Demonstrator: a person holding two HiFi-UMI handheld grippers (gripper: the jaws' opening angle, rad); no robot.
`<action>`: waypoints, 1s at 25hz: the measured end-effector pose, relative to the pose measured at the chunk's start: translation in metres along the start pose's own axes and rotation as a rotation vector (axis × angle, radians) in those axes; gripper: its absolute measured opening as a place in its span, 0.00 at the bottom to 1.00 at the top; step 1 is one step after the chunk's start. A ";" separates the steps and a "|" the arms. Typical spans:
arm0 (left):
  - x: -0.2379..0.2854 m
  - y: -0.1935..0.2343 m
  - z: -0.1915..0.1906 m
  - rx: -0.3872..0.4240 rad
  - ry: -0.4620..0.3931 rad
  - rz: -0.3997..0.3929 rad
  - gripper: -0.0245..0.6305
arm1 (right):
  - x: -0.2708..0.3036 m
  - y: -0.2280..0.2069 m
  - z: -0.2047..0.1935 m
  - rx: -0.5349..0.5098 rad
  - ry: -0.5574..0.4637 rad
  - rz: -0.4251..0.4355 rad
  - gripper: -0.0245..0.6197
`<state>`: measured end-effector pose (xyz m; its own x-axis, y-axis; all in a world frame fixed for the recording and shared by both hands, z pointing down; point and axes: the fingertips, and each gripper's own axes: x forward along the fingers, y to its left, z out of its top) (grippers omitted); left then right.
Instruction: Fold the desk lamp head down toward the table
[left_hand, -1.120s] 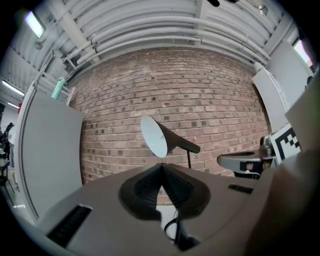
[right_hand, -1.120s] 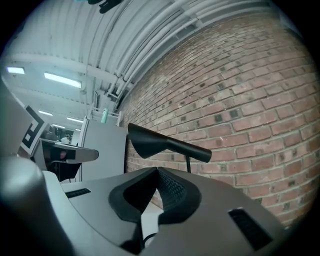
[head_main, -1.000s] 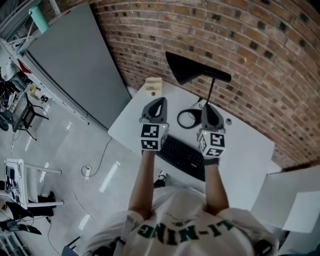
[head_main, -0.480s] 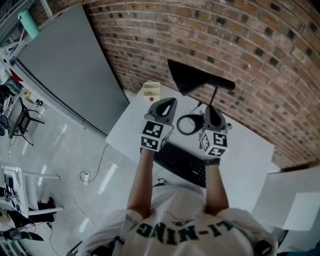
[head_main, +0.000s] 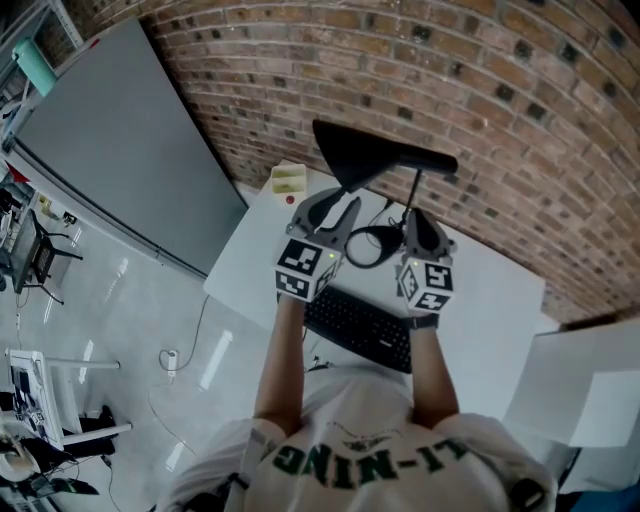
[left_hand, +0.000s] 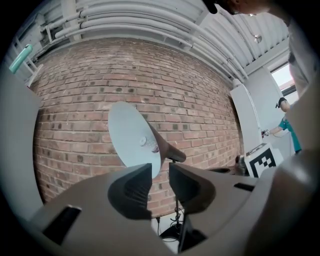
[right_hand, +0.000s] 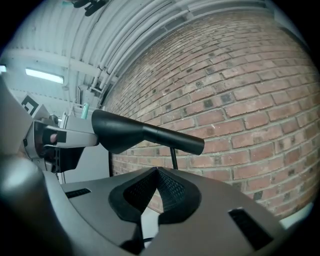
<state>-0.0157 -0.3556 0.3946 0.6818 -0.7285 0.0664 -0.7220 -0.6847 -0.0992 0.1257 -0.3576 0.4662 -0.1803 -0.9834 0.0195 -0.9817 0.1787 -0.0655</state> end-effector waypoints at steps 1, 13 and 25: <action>0.001 0.000 0.001 -0.003 -0.005 0.001 0.18 | 0.000 0.000 0.000 0.001 0.002 0.000 0.04; -0.001 0.000 0.008 -0.045 -0.034 -0.009 0.05 | 0.000 0.005 0.004 -0.010 -0.001 0.018 0.04; 0.000 -0.001 -0.004 -0.083 -0.007 -0.019 0.04 | -0.002 0.011 -0.001 -0.018 0.016 0.021 0.05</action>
<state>-0.0156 -0.3545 0.3986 0.6961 -0.7154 0.0601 -0.7160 -0.6980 -0.0152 0.1150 -0.3538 0.4661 -0.2014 -0.9789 0.0348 -0.9787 0.1997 -0.0484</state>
